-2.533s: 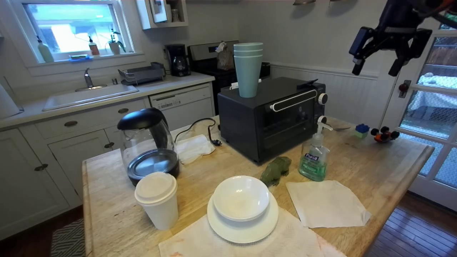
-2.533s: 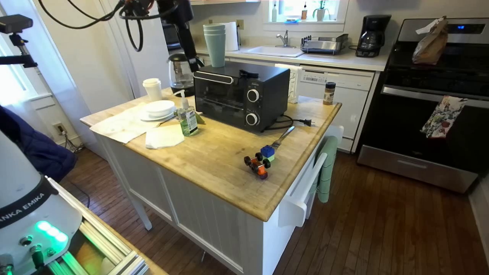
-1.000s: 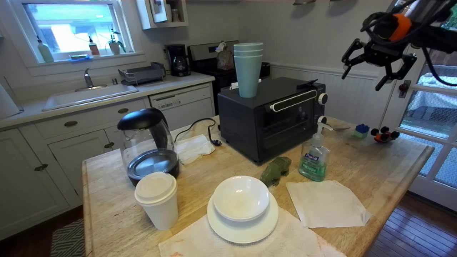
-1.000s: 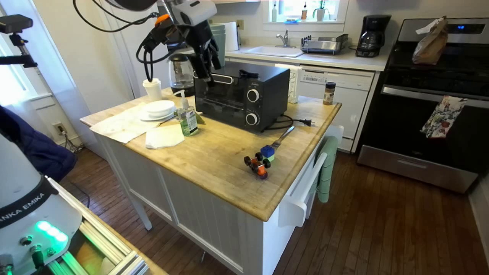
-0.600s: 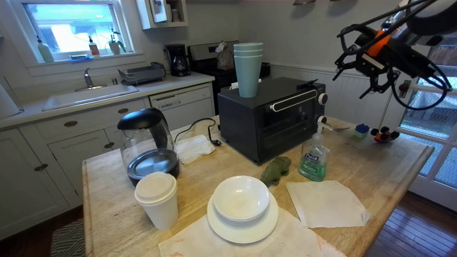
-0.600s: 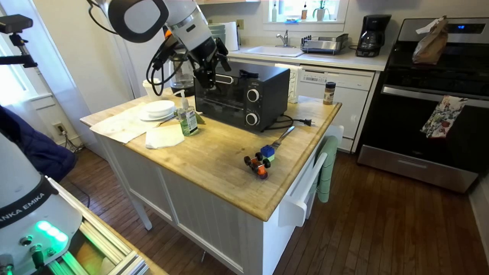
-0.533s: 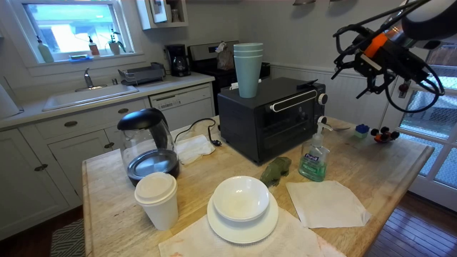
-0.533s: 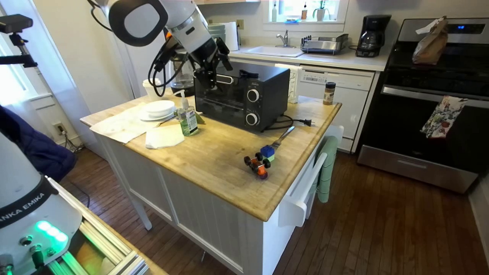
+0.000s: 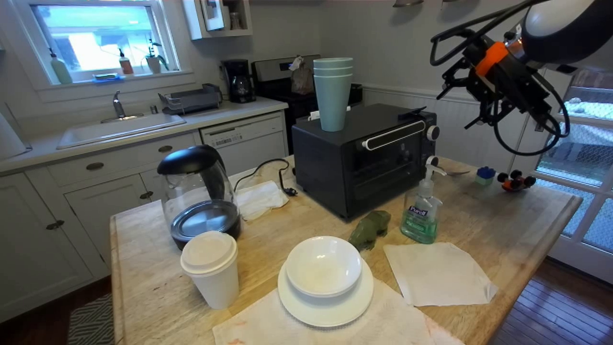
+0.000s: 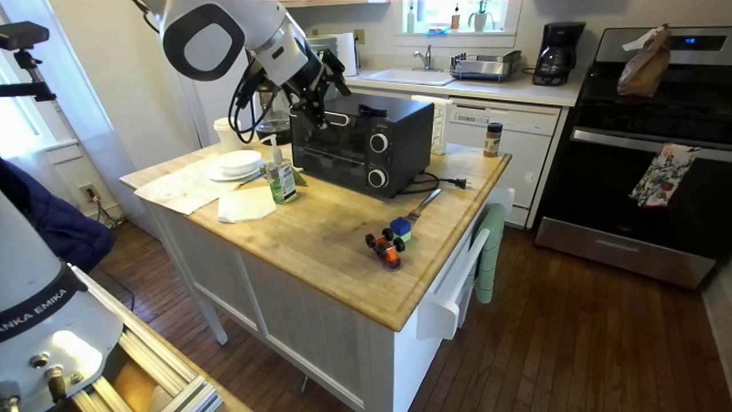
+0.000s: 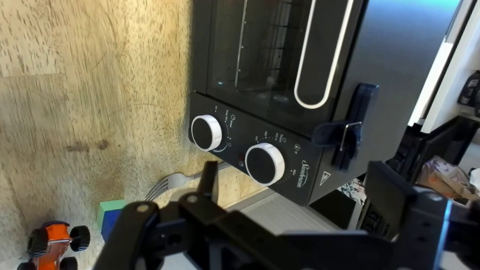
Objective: Put the black clip on the stacked cups.
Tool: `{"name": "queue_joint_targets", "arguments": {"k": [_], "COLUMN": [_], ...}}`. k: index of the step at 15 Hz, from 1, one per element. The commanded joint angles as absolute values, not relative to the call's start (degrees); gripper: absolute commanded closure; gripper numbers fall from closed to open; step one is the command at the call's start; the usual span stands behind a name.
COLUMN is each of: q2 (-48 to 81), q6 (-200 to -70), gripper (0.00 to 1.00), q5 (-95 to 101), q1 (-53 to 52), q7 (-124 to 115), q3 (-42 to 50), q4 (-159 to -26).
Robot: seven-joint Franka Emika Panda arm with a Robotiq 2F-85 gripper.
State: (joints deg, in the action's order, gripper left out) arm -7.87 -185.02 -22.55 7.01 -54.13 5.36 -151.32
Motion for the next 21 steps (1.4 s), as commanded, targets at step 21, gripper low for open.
{"name": "queue_joint_targets", "arguments": {"k": [21], "q2": [-3.68], "q6": [-195.33], "gripper": [0.0], "q5": [-18.6], "q1": [-14.99], "q7": [-69.9], "q3": [26.57], "q4": [-148.53]}}
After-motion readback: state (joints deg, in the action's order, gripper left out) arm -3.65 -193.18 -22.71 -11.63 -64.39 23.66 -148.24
